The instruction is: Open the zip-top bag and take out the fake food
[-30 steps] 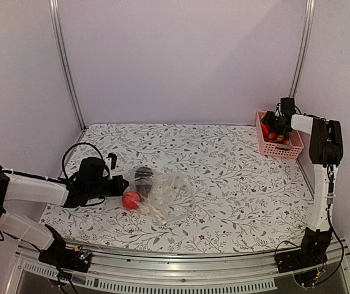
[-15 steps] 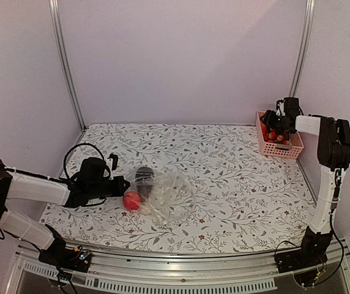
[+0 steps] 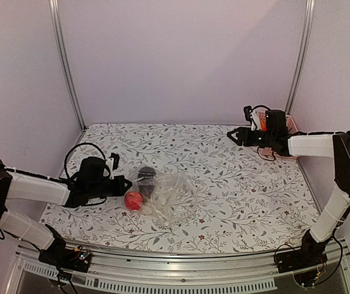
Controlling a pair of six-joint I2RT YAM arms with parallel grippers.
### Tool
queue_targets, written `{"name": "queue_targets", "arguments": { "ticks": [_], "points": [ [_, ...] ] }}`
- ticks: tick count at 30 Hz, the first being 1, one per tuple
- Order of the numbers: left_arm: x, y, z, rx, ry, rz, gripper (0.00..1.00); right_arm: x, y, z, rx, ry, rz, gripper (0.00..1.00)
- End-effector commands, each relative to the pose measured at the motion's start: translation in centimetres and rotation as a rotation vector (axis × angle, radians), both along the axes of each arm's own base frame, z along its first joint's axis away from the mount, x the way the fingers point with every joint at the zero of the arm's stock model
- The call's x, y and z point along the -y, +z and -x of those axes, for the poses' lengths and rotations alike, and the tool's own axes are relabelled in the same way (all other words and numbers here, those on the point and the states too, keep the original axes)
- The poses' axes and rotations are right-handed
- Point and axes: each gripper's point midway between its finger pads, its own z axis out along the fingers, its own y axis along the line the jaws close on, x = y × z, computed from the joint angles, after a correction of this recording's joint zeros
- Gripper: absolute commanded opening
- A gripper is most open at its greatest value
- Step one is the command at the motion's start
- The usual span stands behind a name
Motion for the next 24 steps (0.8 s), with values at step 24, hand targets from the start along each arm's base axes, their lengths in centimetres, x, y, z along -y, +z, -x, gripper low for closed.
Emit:
{"name": "queue_targets", "arguments": {
  "ticks": [24],
  "points": [
    [0.6,1.0,0.5,0.020,-0.010,0.107,0.00,-16.4,-9.3,19.4,-0.265,0.454,-0.045,0.31]
  ]
}}
